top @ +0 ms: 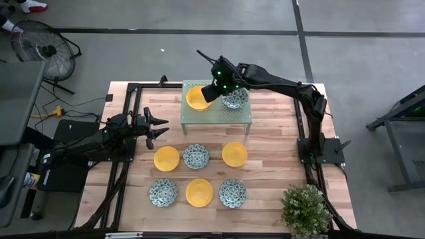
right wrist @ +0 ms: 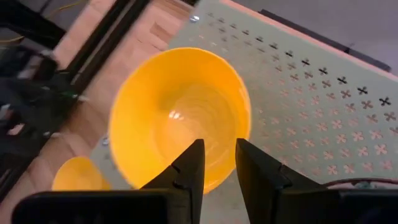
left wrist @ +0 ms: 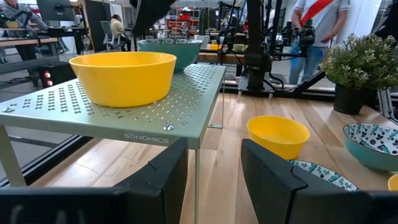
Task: Pick & Place Mini bowls
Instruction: Stack the yellow bowl on the yellow bowl on the shelf
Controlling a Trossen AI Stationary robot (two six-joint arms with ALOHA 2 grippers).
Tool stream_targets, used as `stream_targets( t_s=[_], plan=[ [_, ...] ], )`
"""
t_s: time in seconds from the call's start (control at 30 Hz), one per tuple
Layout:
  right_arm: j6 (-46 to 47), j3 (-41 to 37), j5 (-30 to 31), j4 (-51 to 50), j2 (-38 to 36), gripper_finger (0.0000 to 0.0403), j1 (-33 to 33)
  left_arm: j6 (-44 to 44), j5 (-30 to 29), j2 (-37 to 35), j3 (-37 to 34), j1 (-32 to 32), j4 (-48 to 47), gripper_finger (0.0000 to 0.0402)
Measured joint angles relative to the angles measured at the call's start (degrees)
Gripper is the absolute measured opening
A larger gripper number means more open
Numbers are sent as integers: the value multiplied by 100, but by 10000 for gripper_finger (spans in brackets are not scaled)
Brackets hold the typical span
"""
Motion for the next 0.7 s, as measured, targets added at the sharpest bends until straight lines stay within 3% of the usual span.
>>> stream_targets(
  t_s=[0.7],
  plan=[
    [-1873,-44,-30,-1381,-765,79,1161,-1,-15,0,0,-2,2,147]
  ],
)
